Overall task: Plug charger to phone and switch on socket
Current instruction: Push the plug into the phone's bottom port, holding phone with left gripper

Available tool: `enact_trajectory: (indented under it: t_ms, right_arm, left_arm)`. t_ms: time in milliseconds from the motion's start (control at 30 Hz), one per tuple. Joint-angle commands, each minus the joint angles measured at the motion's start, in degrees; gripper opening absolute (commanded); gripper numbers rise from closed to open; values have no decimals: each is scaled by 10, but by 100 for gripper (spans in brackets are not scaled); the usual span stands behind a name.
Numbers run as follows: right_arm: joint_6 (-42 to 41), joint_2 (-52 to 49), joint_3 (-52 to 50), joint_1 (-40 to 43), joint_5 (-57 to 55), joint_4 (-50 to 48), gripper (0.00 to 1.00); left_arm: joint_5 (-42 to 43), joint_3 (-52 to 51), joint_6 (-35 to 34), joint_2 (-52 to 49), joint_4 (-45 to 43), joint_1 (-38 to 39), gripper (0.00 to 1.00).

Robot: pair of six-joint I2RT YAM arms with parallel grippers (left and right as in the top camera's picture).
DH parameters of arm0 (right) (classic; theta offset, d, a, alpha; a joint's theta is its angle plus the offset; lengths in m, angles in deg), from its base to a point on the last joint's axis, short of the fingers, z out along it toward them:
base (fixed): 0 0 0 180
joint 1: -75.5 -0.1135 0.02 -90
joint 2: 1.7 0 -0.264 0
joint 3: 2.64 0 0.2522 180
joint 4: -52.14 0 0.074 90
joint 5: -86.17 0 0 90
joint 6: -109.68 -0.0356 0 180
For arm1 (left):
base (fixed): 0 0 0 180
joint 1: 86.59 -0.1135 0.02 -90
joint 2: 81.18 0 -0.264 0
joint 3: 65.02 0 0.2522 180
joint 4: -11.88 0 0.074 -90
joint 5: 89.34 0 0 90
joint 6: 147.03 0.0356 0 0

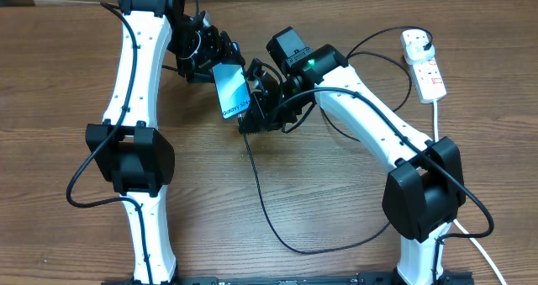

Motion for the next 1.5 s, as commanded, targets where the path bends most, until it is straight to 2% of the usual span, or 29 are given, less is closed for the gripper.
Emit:
enact_trajectory:
  t_ms: [0, 1467]
  right_arm:
    - [4, -2, 5, 1, 10, -2, 4]
    - [1, -2, 1, 0, -5, 0, 4]
  left_arm:
    - [-13, 2, 15, 3, 2, 8, 4]
    - [38, 2, 20, 3, 4, 11, 4]
